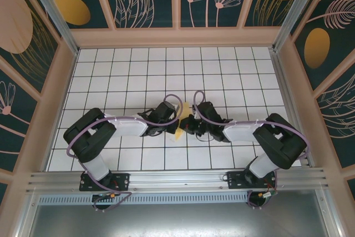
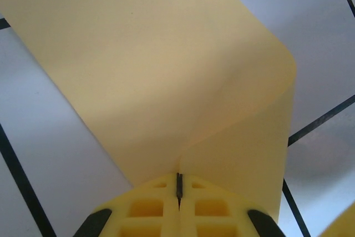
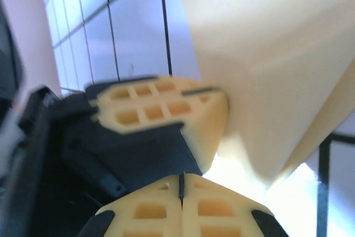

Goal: Fold a paper plane with a square sheet of paper (pick it up from the middle)
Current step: Third fold the triangle at the center of the table.

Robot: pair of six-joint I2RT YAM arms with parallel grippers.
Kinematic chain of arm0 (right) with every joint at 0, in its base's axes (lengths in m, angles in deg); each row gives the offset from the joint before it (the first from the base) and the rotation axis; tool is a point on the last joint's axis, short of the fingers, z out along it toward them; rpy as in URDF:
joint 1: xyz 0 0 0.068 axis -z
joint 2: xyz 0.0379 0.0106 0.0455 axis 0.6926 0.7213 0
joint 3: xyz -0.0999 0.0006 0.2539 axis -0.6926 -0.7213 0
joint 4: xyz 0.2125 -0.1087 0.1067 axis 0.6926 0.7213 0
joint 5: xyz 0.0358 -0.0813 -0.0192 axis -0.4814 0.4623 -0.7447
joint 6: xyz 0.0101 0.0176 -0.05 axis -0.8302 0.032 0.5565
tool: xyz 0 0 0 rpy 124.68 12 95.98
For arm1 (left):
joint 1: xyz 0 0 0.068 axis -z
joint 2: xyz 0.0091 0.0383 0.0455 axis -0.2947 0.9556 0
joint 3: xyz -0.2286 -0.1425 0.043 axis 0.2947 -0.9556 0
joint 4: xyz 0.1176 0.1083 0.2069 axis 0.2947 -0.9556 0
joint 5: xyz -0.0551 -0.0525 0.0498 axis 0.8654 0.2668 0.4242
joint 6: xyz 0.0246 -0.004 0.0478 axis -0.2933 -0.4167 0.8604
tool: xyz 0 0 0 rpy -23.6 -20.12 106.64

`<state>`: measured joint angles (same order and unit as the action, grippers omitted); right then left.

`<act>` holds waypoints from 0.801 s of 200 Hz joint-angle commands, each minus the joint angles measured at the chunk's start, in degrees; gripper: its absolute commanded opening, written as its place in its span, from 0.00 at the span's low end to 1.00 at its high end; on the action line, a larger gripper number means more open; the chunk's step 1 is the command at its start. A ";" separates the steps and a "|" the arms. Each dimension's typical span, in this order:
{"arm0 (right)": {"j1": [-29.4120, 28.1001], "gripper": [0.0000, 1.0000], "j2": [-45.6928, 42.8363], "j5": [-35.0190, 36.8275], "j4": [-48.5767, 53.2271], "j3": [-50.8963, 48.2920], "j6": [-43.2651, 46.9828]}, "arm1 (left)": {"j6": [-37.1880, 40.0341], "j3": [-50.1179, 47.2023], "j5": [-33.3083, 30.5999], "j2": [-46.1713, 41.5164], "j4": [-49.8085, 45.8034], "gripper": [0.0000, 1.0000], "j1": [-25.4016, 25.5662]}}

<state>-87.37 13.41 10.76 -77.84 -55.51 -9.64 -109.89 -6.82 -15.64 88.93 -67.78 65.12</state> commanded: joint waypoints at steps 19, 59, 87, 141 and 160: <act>1.63 0.00 0.81 -4.00 -3.77 -0.64 1.64 | 0.41 -0.66 0.64 3.28 -4.39 0.02 0.11; 1.43 0.00 3.74 -4.68 -4.93 -0.64 1.60 | 0.50 -0.56 0.81 3.48 -4.40 0.01 0.09; 1.52 0.00 5.55 -3.54 -4.91 -1.60 2.05 | 0.50 -0.58 0.82 3.54 -4.40 0.01 0.09; 2.13 0.00 9.04 -3.04 -5.75 -3.05 2.67 | 0.58 -0.33 0.88 4.09 -4.57 0.02 0.09; 1.87 0.00 5.96 -3.01 -4.06 -2.11 3.11 | 0.58 -0.31 0.77 3.97 -4.74 0.02 0.10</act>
<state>-85.42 20.76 7.44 -82.52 -57.85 -8.15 -109.87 -6.29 -15.64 89.43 -67.80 65.12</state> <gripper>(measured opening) 0.050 0.051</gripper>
